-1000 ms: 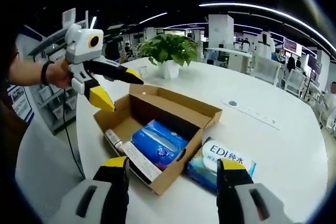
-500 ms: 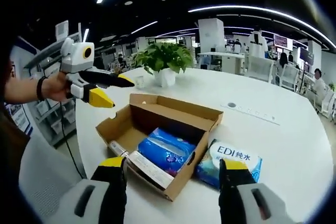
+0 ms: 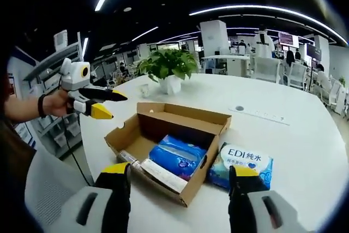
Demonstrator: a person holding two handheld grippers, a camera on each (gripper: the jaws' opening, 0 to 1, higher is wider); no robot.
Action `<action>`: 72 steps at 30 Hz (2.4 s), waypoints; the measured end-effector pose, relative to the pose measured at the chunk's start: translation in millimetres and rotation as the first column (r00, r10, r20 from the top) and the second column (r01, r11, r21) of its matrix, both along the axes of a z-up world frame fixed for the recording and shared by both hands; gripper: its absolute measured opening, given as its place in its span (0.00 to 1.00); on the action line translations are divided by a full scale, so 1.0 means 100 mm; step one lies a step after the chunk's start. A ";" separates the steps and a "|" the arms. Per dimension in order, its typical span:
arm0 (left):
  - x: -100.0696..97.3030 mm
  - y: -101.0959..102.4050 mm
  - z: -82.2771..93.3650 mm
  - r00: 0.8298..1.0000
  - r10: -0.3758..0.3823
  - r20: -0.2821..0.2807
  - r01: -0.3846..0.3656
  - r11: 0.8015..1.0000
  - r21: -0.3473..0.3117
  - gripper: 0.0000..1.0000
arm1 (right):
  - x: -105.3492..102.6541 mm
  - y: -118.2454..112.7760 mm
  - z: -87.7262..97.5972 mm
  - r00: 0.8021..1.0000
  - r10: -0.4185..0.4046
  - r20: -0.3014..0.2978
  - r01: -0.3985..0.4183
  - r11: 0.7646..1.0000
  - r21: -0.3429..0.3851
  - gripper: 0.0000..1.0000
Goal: Operate the shoe box by opening the lid, removing the specified soft item, and placing it in the target area until the item is outside and the box remains undamaged.
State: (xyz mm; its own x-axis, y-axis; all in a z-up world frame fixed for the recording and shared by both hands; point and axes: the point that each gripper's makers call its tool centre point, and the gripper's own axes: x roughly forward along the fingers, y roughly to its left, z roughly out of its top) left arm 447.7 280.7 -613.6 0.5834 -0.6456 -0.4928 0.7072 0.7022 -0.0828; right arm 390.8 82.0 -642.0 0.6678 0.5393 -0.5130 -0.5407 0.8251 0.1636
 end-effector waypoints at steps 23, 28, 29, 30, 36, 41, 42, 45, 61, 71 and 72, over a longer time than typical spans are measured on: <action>-0.18 0.33 0.05 0.998 0.068 -0.001 -0.068 0.997 -0.031 0.68 | -0.04 0.10 0.00 0.996 0.090 -0.009 -0.090 0.991 -0.099 0.70; -0.24 0.38 0.01 0.997 0.078 -0.011 -0.078 0.996 -0.033 0.68 | 0.05 0.17 0.00 0.990 0.140 -0.019 -0.142 0.980 -0.139 0.69; -0.26 0.38 0.01 0.997 0.079 -0.013 -0.080 0.996 -0.035 0.68 | 0.08 0.18 -0.02 0.988 0.154 -0.022 -0.156 0.976 -0.151 0.69; -0.29 0.38 0.01 0.997 0.080 -0.014 -0.080 0.996 -0.035 0.68 | 0.11 0.21 -0.04 0.984 0.178 -0.030 -0.181 0.969 -0.171 0.69; -0.37 0.38 -0.06 0.997 0.073 -0.026 -0.074 0.997 -0.027 0.68 | 0.27 0.35 -0.10 0.972 0.228 -0.053 -0.234 0.950 -0.205 0.69; -0.38 0.39 -0.08 0.997 0.074 -0.031 -0.075 0.997 -0.027 0.68 | 0.43 0.41 -0.21 0.954 0.287 -0.092 -0.301 0.905 -0.302 0.67; -0.38 0.38 -0.08 0.997 0.073 -0.031 -0.074 0.997 -0.028 0.68 | 0.45 0.43 -0.23 0.949 0.298 -0.101 -0.315 0.898 -0.307 0.67; -0.38 0.38 -0.08 0.997 0.070 -0.033 -0.071 0.997 -0.027 0.68 | 0.54 0.45 -0.29 0.938 0.326 -0.120 -0.348 0.874 -0.341 0.67; -0.40 0.34 -0.08 0.998 0.057 -0.040 -0.058 0.998 -0.027 0.67 | 0.83 0.56 -0.69 0.849 0.467 -0.249 -0.526 0.696 -0.488 0.63; -0.41 0.41 -0.13 0.996 0.066 -0.061 -0.067 0.998 -0.018 0.67 | 0.83 0.56 -0.95 0.777 0.540 -0.324 -0.622 0.579 -0.527 0.64; -0.40 0.42 -0.15 0.996 0.065 -0.065 -0.066 0.998 -0.019 0.67 | 0.83 0.57 -0.98 0.768 0.549 -0.330 -0.632 0.568 -0.527 0.64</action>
State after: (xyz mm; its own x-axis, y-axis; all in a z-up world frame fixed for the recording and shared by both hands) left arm 407.5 322.2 -628.1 0.5922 -0.6176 -0.5175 0.6522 0.7446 -0.1422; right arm 473.5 139.2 -740.4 0.2242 0.3582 -0.9063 -0.9537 0.2718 -0.1285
